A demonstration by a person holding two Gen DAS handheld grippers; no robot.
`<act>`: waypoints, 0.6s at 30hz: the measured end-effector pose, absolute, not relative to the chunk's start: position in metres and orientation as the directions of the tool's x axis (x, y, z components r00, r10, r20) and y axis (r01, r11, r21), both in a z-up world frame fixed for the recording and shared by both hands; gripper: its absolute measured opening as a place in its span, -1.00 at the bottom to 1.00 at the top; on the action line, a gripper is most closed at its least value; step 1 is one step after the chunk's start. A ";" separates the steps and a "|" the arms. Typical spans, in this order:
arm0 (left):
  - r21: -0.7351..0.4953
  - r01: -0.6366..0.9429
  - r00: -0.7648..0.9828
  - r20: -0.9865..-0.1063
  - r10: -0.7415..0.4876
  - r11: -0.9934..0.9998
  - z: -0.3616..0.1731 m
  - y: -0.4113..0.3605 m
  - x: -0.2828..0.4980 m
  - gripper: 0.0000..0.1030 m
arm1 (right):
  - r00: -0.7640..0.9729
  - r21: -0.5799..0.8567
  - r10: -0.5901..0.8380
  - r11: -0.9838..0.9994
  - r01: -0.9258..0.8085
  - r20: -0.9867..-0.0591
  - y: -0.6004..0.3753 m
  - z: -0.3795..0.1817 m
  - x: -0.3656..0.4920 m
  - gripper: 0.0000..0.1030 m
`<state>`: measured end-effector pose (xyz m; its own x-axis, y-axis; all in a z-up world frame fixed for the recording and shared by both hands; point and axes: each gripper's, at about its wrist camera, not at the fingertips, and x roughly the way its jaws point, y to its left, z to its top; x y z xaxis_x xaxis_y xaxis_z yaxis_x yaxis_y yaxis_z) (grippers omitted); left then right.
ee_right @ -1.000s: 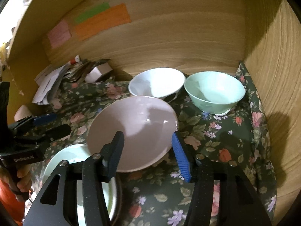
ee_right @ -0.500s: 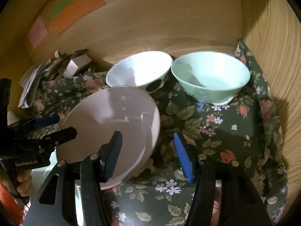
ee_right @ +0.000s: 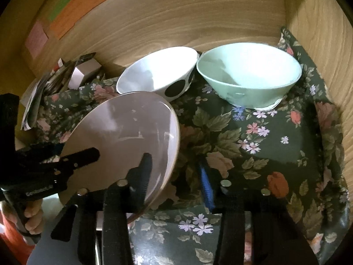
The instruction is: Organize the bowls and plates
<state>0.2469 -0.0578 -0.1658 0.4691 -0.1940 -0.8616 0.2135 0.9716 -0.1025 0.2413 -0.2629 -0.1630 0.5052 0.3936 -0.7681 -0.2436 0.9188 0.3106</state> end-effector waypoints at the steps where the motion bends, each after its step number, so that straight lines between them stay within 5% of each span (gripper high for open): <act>1: -0.104 0.215 0.464 -0.864 -0.195 0.971 -0.167 -0.058 0.247 -0.14 | 0.506 0.313 0.397 0.918 -0.245 -0.766 -0.262 -0.163 0.241 -0.37; 8: -0.142 0.223 0.439 -0.868 -0.230 0.964 -0.173 -0.060 0.248 -0.52 | 0.477 0.330 0.427 0.903 -0.276 -0.768 -0.252 -0.164 0.242 -0.62; 18: -0.108 0.233 0.452 -0.868 -0.206 0.966 -0.169 -0.072 0.246 -0.52 | 0.499 0.301 0.395 0.917 -0.260 -0.771 -0.250 -0.154 0.239 -0.63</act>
